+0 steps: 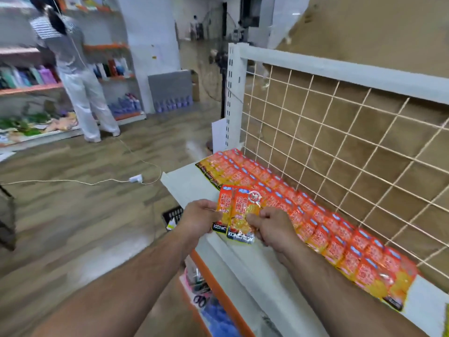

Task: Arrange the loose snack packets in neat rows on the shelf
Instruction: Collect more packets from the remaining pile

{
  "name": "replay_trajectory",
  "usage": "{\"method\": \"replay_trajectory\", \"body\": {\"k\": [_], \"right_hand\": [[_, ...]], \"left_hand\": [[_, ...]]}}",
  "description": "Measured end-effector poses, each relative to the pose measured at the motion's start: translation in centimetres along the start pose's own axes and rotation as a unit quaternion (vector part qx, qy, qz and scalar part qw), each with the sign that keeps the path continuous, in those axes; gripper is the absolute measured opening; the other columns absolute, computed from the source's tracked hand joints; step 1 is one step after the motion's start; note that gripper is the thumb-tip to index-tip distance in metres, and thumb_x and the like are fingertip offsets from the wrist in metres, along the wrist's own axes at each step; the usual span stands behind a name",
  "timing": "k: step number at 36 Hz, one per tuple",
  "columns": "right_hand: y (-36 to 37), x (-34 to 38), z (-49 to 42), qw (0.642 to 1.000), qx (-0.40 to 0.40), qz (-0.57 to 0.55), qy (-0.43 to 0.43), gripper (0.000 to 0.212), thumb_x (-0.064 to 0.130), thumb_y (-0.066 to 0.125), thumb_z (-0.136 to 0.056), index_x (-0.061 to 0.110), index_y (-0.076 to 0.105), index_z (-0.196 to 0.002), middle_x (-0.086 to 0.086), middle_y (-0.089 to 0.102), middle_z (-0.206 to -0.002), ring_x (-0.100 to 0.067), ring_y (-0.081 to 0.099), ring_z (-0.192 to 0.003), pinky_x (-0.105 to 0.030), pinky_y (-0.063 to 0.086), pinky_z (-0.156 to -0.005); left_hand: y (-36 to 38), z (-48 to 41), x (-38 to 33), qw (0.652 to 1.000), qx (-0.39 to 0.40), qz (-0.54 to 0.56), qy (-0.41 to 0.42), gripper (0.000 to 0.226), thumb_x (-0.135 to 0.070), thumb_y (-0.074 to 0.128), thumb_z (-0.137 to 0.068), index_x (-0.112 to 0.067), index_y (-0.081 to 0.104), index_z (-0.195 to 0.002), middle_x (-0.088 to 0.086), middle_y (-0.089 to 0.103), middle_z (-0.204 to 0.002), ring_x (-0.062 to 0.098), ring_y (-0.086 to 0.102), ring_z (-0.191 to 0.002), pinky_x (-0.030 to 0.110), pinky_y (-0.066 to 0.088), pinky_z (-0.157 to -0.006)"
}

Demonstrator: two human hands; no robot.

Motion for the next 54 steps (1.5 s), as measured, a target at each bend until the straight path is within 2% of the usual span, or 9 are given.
{"method": "replay_trajectory", "body": {"k": [6,10,16,20,25,29,35,43,54], "right_hand": [[3.3,0.9,-4.7,0.999,-0.038,0.022,0.008,0.046,0.020,0.076,-0.082,0.020,0.041,-0.053,-0.011,0.040,-0.054,-0.016,0.032,-0.040,-0.022,0.023,-0.042],[6.3,1.0,-8.0,0.997,-0.074,0.020,0.029,0.036,0.036,0.078,-0.067,0.025,0.051,-0.046,-0.008,0.042,-0.055,-0.019,0.041,-0.055,-0.038,0.030,-0.056],[10.3,1.7,-11.2,0.986,-0.158,-0.010,0.058,0.039,0.018,0.079,-0.080,0.019,0.048,-0.057,-0.007,0.047,-0.054,-0.018,0.042,-0.051,-0.035,0.033,-0.058],[12.5,2.0,-12.7,0.979,-0.191,-0.009,0.070,0.038,0.022,0.078,-0.080,0.019,0.048,-0.058,-0.007,0.047,-0.054,-0.020,0.044,-0.055,-0.038,0.035,-0.060],[14.3,2.4,-13.2,0.964,-0.246,-0.029,0.092,0.034,0.018,0.078,-0.080,0.018,0.048,-0.064,-0.008,0.043,-0.054,-0.020,0.040,-0.049,-0.036,0.032,-0.055],[14.8,2.8,-13.3,0.958,-0.266,-0.007,0.110,0.033,0.020,0.076,-0.082,0.017,0.049,-0.065,-0.006,0.045,-0.053,-0.018,0.042,-0.046,-0.034,0.033,-0.054],[15.3,3.5,-12.7,0.954,-0.275,0.001,0.123,0.025,0.014,0.070,-0.089,0.008,0.050,-0.076,-0.008,0.044,-0.053,-0.005,0.045,-0.030,-0.021,0.028,-0.037],[15.7,3.6,-12.5,0.948,-0.288,-0.006,0.134,0.023,0.015,0.071,-0.090,0.006,0.051,-0.081,-0.007,0.044,-0.053,-0.005,0.047,-0.031,-0.021,0.029,-0.036],[16.5,4.0,-12.9,0.949,-0.276,-0.010,0.149,0.026,0.018,0.071,-0.090,0.008,0.052,-0.076,-0.007,0.045,-0.046,-0.012,0.042,-0.032,-0.019,0.032,-0.035]], "left_hand": [[-2.3,-5.9,-1.3,0.999,0.016,-0.024,0.024,0.020,0.004,0.066,-0.084,-0.013,0.063,-0.074,0.001,0.061,-0.061,0.006,0.053,-0.043,0.016,0.039,-0.041],[-4.3,-11.1,-1.7,0.996,0.043,-0.068,0.040,0.016,-0.003,0.071,-0.081,-0.016,0.065,-0.076,-0.001,0.064,-0.063,0.009,0.052,-0.050,0.020,0.040,-0.050],[-6.8,-18.0,-3.5,0.978,0.099,-0.160,0.092,0.011,-0.005,0.071,-0.082,-0.013,0.064,-0.086,0.001,0.062,-0.064,0.012,0.051,-0.052,0.014,0.036,-0.041],[-8.5,-21.9,-4.4,0.954,0.109,-0.249,0.129,0.011,-0.021,0.072,-0.081,-0.024,0.061,-0.083,-0.003,0.070,-0.082,0.015,0.062,-0.075,0.022,0.041,-0.058],[-8.9,-25.0,-4.8,0.936,0.147,-0.278,0.159,0.013,-0.014,0.070,-0.079,-0.022,0.061,-0.075,0.000,0.062,-0.072,0.017,0.055,-0.067,0.025,0.043,-0.062],[-8.9,-26.4,-5.3,0.921,0.146,-0.306,0.192,0.009,-0.018,0.073,-0.079,-0.010,0.069,-0.077,0.008,0.070,-0.077,0.024,0.064,-0.076,0.031,0.051,-0.072],[-8.8,-27.4,-5.3,0.917,0.158,-0.311,0.194,0.010,-0.024,0.071,-0.083,-0.018,0.069,-0.091,-0.002,0.070,-0.091,0.018,0.064,-0.088,0.024,0.044,-0.072],[-8.9,-27.7,-4.8,0.909,0.149,-0.327,0.212,0.012,-0.021,0.066,-0.081,-0.020,0.056,-0.074,-0.012,0.057,-0.068,0.011,0.052,-0.068,0.026,0.033,-0.057],[-8.8,-27.5,-4.6,0.908,0.152,-0.303,0.248,0.020,-0.026,0.066,-0.082,-0.019,0.048,-0.079,-0.001,0.057,-0.077,0.024,0.058,-0.079,0.037,0.050,-0.069]]}}
Point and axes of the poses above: each hand's wrist, its own z-axis away from the middle knuckle, its own y-axis out of the palm, x = y × z, the point moved 7 cm from there along -z, towards the middle knuckle
